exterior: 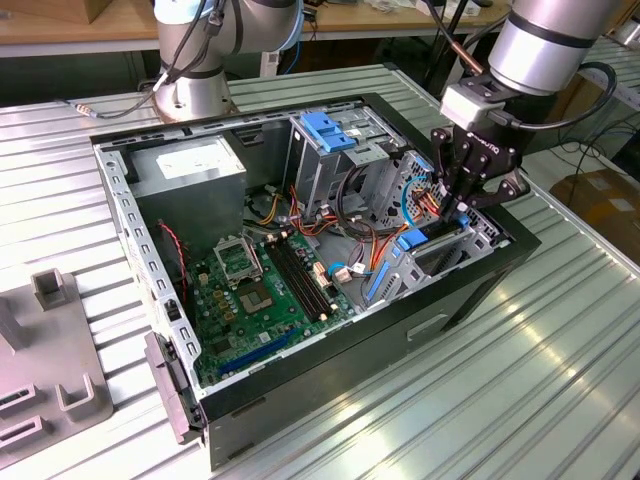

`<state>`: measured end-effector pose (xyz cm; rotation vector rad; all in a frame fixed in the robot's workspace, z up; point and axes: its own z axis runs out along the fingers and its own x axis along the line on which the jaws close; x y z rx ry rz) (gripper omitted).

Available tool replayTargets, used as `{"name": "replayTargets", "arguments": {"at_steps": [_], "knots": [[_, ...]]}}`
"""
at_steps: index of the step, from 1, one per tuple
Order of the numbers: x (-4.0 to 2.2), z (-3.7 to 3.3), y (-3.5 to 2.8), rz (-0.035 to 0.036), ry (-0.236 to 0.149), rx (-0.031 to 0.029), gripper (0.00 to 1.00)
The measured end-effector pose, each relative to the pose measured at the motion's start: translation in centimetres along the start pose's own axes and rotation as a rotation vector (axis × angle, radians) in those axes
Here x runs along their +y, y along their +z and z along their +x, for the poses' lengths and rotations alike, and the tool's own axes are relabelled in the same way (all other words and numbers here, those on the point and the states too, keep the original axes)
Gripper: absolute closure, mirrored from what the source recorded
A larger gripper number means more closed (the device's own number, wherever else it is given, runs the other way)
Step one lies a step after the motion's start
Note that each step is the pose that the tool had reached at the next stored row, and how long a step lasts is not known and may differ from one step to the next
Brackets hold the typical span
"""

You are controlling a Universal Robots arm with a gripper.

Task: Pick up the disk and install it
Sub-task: 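Insert the first disk wire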

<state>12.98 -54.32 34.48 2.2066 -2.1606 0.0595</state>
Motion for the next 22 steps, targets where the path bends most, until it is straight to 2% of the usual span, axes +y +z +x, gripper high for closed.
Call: {"name": "replayTargets", "arguments": {"at_steps": [2,4,13,22], "knots": [[0.0,0.0,0.0,0.0,0.0,-0.0003,0.83],[0.0,0.0,-0.05,0.0001,0.0,-0.0038,0.83],[0.0,0.01,-0.13,-0.0001,0.002,-0.0033,0.83],[0.0,-0.01,0.08,-0.0001,0.003,-0.0035,0.83]]}}
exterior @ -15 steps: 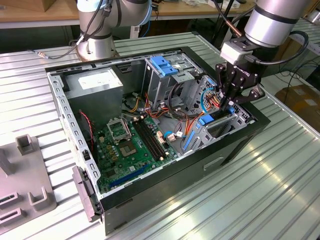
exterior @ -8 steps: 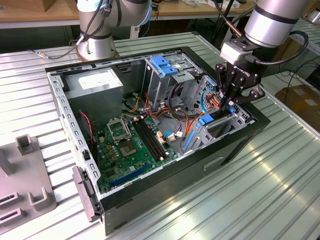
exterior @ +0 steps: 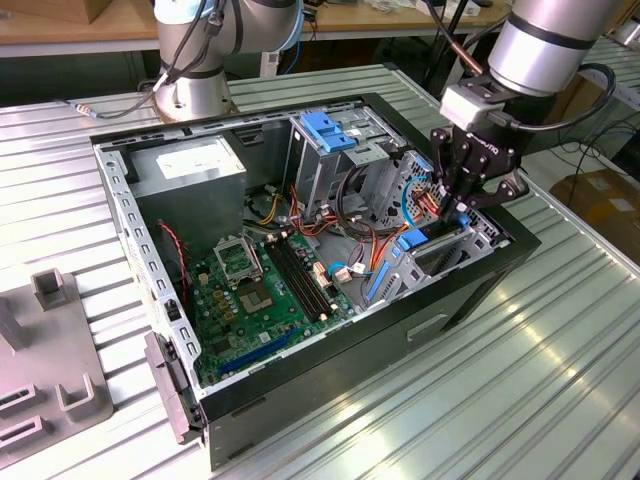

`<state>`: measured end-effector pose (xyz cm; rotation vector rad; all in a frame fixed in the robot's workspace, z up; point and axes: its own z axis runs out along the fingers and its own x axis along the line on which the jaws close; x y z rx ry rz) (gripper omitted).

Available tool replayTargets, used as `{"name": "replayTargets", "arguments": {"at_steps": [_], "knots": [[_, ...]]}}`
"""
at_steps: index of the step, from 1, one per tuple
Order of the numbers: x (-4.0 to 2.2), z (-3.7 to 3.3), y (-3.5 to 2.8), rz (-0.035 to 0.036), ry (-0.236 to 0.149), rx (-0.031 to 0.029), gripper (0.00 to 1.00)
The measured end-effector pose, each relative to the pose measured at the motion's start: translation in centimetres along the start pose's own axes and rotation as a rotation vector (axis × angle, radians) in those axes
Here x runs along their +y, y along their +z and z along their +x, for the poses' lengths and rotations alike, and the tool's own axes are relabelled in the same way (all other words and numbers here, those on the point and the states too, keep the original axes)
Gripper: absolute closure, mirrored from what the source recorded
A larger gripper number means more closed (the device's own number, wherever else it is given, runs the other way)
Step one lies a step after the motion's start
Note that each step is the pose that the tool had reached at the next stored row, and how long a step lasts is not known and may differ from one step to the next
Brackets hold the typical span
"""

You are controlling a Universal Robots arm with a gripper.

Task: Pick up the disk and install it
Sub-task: 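Insert the first disk wire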

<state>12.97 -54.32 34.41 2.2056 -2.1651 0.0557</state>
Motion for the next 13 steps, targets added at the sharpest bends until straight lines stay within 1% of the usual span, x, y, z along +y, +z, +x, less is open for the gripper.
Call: {"name": "replayTargets", "arguments": {"at_steps": [4,8,13], "knots": [[0.0,-0.01,0.13,0.0,0.0,0.0001,0.83],[-0.01,-0.02,0.45,0.0,0.0,0.0003,0.83],[-0.01,-0.03,0.51,0.0,0.0,0.0001,0.83]]}}
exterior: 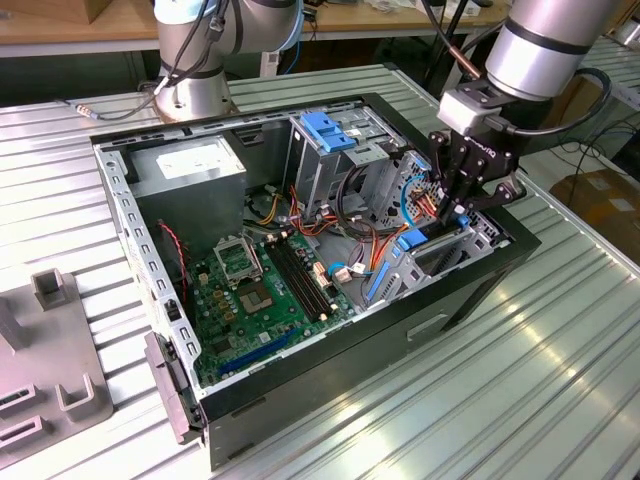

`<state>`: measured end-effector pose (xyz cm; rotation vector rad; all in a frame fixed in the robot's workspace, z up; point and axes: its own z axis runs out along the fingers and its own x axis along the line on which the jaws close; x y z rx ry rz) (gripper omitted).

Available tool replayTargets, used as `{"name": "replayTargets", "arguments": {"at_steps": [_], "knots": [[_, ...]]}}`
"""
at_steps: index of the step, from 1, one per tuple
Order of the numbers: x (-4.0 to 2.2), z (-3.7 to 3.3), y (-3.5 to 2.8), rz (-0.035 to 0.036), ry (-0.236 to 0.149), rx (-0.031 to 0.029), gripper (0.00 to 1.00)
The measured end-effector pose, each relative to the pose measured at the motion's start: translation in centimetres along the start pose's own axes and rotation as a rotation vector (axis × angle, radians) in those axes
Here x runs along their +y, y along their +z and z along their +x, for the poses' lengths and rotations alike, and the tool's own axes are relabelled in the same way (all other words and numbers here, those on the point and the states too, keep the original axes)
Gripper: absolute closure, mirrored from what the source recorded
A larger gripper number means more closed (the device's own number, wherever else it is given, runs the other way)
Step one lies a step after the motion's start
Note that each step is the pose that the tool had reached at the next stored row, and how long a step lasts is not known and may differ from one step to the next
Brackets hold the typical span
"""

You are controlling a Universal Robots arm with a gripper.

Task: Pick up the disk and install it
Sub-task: 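Insert the first disk wire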

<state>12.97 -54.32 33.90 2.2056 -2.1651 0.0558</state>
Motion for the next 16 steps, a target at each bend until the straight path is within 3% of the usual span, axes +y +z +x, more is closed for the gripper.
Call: {"name": "replayTargets", "arguments": {"at_steps": [1,2,4,5,6,9,11,16], "knots": [[0.0,0.0,0.04,0.0,0.0,-0.0009,0.83],[0.0,0.01,-0.06,0.0,0.0,-0.0005,0.76],[0.01,0.04,-0.62,0.0,0.0,-0.0004,0.76],[0.01,0.07,-1.19,0.0001,0.0,-0.0002,0.76],[0.01,0.08,-1.31,0.0,0.0,-0.0002,0.76],[0.01,0.08,-1.32,0.0,0.0,-0.0003,0.77],[0.01,0.08,-1.34,0.0,0.0,-0.0001,0.9],[0.01,0.08,-1.36,0.0,0.0,-0.0001,0.9]]}}
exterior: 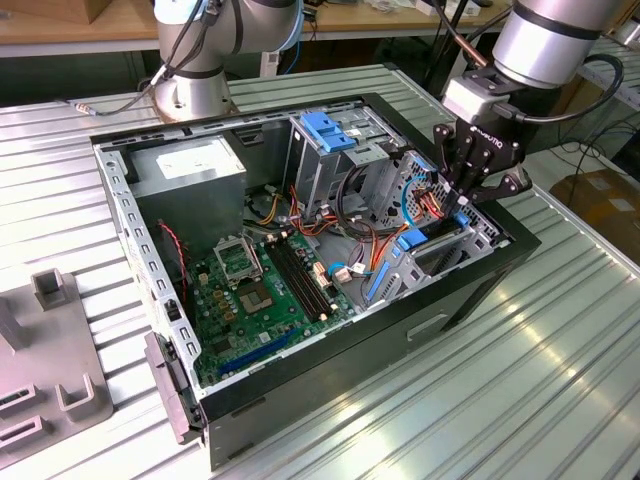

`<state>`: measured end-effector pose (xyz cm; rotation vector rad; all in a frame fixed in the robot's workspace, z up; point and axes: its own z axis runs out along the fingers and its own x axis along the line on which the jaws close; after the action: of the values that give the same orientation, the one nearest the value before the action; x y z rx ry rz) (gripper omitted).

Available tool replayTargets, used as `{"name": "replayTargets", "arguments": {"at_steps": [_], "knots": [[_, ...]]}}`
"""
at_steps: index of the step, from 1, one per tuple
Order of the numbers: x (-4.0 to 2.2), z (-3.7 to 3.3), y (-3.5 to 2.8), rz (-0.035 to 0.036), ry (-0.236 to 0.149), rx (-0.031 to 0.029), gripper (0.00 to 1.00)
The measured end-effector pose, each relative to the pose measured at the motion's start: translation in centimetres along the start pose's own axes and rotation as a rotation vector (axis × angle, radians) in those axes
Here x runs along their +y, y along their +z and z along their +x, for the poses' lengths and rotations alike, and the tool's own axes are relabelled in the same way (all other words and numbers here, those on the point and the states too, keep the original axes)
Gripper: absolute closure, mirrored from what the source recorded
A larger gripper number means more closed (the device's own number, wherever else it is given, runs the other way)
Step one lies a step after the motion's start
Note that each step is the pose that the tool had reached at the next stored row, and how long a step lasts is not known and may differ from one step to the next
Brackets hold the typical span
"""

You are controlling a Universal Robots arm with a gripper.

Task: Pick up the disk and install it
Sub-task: 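Insert the first disk wire, then insert the second disk wire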

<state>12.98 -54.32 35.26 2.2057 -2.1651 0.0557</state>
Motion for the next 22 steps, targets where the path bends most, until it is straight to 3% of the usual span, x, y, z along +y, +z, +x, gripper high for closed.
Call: {"name": "replayTargets", "arguments": {"at_steps": [10,13,19,22], "knots": [[0.0,0.01,-0.1,0.0001,-0.003,0.0004,0.9],[0.01,0.03,-0.48,0.0002,-0.003,0.0001,0.9],[0.02,0.06,-2.07,-0.0012,-0.004,0.0001,0.9],[0.06,0.07,-2.17,-0.0031,-0.004,-0.0002,0.9]]}}
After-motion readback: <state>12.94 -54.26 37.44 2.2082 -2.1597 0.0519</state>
